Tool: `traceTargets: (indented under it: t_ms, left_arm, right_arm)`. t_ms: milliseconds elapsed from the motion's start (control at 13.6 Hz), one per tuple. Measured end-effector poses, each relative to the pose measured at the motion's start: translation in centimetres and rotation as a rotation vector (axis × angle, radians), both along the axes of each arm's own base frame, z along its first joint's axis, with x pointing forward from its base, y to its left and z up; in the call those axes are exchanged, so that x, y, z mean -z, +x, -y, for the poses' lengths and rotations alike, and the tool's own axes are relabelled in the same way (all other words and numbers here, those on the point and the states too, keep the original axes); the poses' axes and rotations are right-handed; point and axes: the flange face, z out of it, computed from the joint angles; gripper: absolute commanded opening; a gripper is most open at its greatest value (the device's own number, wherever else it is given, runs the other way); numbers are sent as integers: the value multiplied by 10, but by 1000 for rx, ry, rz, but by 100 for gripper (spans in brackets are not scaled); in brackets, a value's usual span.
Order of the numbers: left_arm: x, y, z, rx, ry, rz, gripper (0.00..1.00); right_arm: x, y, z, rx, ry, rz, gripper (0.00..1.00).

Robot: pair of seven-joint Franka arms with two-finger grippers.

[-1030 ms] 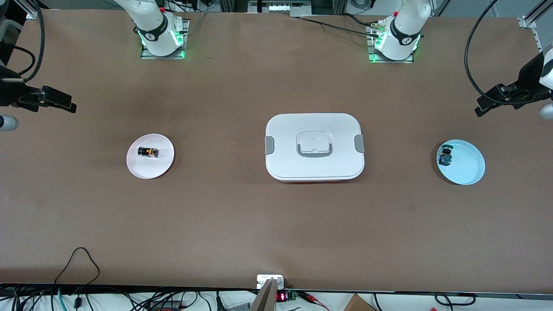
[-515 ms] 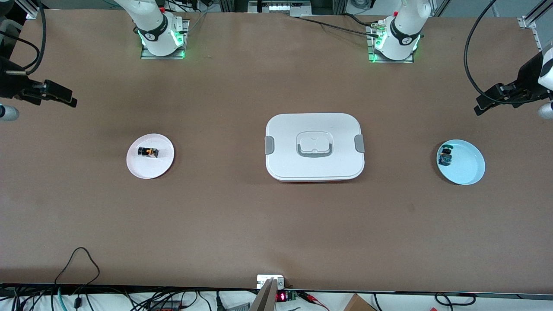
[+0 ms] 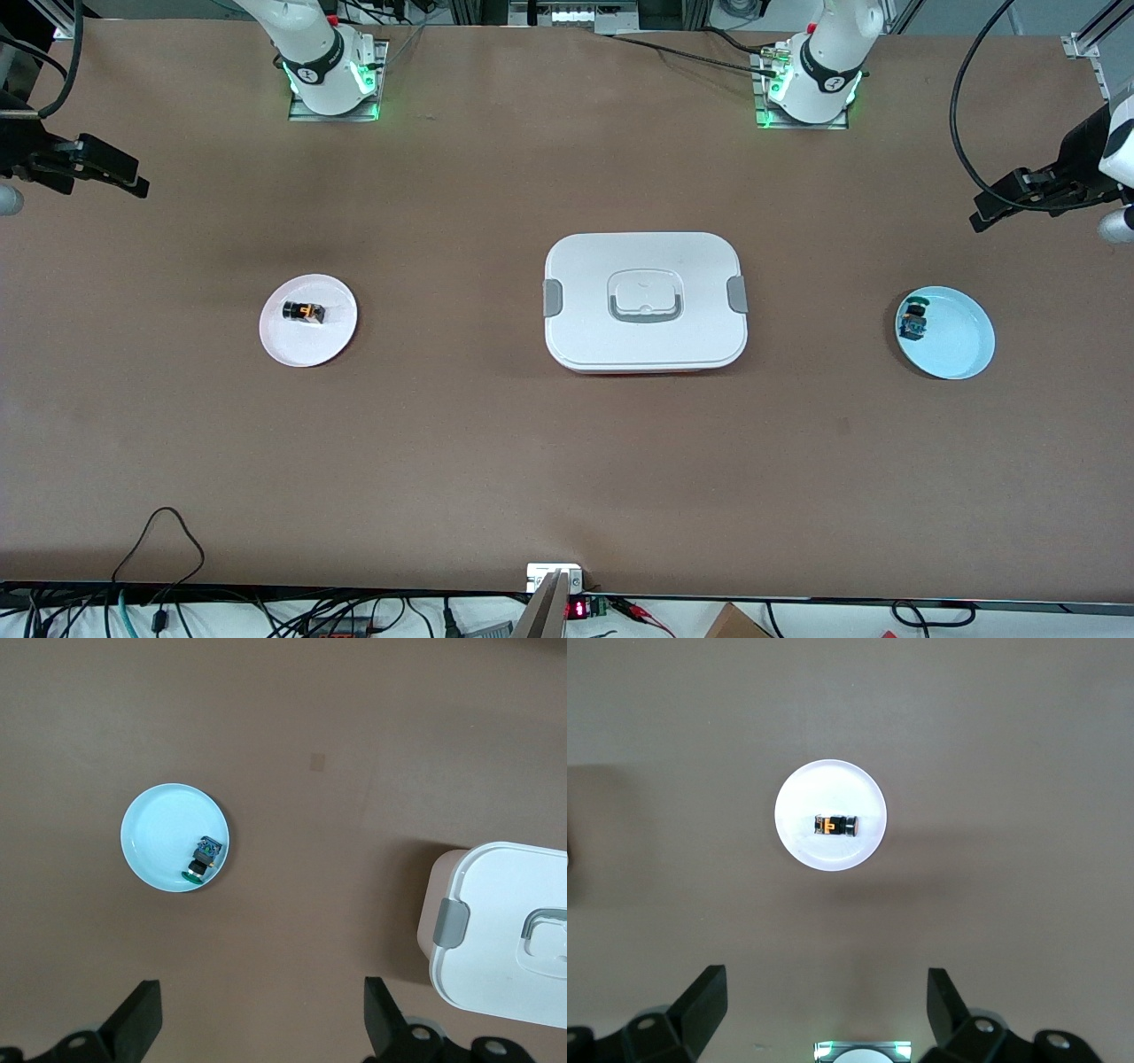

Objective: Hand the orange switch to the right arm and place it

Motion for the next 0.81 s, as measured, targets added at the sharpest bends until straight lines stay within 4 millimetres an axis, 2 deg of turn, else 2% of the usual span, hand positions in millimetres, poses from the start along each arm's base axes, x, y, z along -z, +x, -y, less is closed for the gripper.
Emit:
traceTargets:
  t_ms: [809]
  left_arm:
    - [1,-1,0,-1,0,-6,100]
  right_arm:
    - [-3,0,-7,-17,0,7,100]
